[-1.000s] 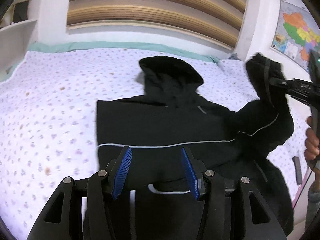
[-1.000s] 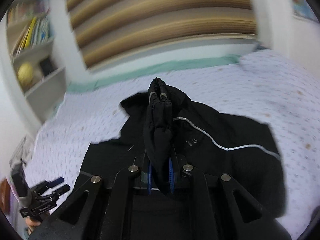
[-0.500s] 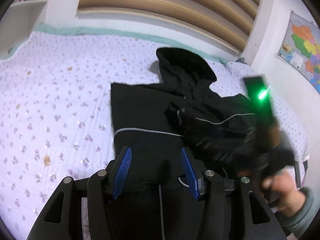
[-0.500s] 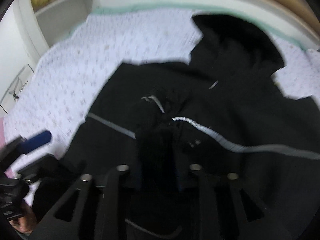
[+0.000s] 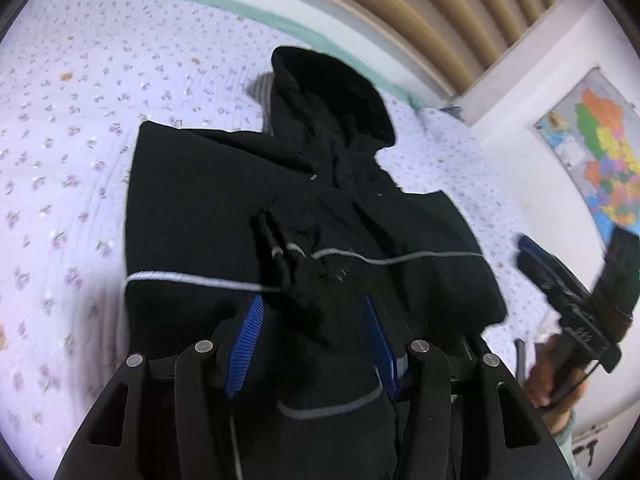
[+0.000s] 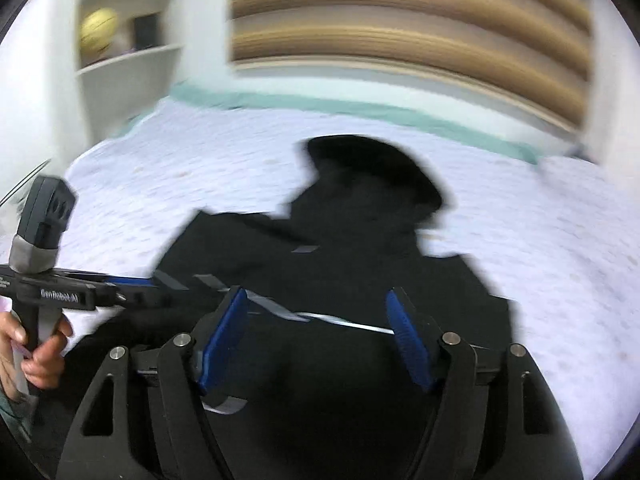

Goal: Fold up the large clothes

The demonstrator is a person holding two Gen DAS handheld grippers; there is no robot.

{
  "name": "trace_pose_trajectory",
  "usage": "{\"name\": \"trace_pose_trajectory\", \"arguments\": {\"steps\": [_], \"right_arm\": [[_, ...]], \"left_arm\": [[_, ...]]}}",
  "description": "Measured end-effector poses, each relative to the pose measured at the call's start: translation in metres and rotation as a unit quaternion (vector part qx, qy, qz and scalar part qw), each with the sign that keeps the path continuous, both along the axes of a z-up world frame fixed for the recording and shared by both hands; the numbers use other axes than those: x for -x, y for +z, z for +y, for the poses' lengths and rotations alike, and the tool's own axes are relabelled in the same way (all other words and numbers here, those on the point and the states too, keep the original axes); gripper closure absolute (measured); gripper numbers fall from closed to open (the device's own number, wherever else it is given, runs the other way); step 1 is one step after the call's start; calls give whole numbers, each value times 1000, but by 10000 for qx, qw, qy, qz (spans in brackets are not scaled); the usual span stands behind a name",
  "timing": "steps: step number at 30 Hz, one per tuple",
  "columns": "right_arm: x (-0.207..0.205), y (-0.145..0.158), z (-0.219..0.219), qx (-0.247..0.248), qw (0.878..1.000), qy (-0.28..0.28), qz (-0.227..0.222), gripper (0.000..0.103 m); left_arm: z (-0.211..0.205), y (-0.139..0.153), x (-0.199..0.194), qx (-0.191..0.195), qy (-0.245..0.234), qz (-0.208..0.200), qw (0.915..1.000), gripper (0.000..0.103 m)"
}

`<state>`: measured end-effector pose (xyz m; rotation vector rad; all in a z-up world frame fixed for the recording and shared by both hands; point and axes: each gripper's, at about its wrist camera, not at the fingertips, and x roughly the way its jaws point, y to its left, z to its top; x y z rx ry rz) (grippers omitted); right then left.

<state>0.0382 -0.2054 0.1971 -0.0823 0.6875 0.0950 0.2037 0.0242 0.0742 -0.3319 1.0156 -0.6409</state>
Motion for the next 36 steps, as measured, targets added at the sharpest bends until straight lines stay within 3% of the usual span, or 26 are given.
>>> {"name": "trace_pose_trajectory", "arguments": {"steps": [6,7,8,12,14,16,17,19,21,23,25,30,33,34,36], "right_arm": [[11,-21,-105,-485,9932,-1027,263,29],[12,-25,-117,-548,9917,-1115,317,29],[12,-32,-129,-643,9896,-1225,407,29],[13,-36,-157,-830,9869,-1269,548,29],[8,-36,-156,-814,9876,-1226,548,29],[0,-35,-150,-889,9879,-1129,576,29],[-6,-39,-143,-949,9880,-1027,658,29],[-20,-53,-128,-1013,9873,-828,901,29],[-38,-80,-108,-883,9862,-670,1226,29],[-56,-115,-92,-335,9825,-727,1683,29],[-62,-128,-84,43,9815,-897,1692,27],[-67,-115,-96,-345,9776,-1003,1816,26],[-42,-91,-103,-756,9827,-839,1466,26],[-28,-80,-102,-895,9850,-719,1289,26],[-9,-67,-94,-928,9885,-501,1086,25]], "left_arm": [[-45,-35,-34,-425,118,375,9983,51],[-49,-38,-37,-438,208,333,9983,70],[-52,-37,-39,-466,271,289,9981,78],[-38,-6,-30,-288,520,-387,9975,82],[-14,15,-22,-205,705,-734,9946,82],[15,22,-19,-64,789,-685,9945,82],[23,21,-18,-169,835,-618,9944,82],[36,8,-17,-604,960,-474,9924,82],[41,-20,-22,-895,937,-82,9915,81],[46,-50,-29,-815,883,427,9918,79],[45,-51,-29,-748,874,403,9925,79],[43,-14,-6,-1125,801,-332,9899,70],[55,21,19,-1278,1074,-1025,9806,61],[56,34,24,-1247,1113,-1227,9783,54],[46,55,35,-1207,962,-1514,9763,47]]}}
